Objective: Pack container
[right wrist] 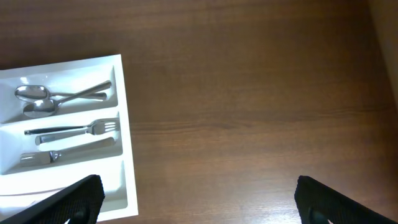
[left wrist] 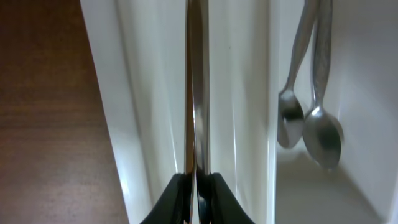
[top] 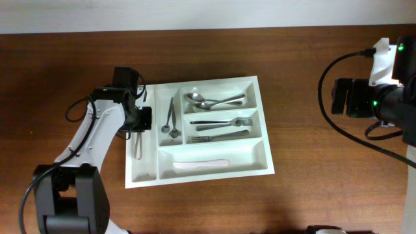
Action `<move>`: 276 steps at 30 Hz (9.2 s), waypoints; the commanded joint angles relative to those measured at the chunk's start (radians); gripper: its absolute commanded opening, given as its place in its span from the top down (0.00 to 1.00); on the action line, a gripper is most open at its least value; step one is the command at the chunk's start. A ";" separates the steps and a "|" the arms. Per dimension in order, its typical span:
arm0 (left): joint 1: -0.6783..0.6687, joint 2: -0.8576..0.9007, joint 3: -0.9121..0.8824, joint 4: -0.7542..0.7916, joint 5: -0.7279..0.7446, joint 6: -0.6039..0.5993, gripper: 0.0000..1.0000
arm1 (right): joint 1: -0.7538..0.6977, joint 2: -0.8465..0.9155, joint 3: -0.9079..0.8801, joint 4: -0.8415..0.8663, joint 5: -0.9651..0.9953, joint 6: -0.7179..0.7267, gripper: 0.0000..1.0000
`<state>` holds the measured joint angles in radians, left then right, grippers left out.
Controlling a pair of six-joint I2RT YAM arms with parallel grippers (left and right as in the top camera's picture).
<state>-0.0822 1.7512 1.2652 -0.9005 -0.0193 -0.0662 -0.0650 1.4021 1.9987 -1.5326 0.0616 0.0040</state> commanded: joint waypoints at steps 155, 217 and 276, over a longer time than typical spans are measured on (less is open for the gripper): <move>0.068 -0.254 0.553 -0.290 -0.161 -0.016 0.01 | -0.008 -1.032 -1.384 0.784 0.019 0.013 0.01; 0.064 -0.254 0.553 -0.291 -0.161 -0.016 0.01 | -0.008 -1.399 -1.841 0.860 -0.017 0.012 0.01; 0.059 -1.746 -1.088 0.365 -0.116 -0.016 0.01 | -0.008 -1.399 -1.841 0.860 -0.017 0.013 0.01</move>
<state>-0.0193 0.0166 0.1864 -0.5339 -0.1459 -0.0792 -0.0650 0.0135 0.1661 -0.6743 0.0463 0.0048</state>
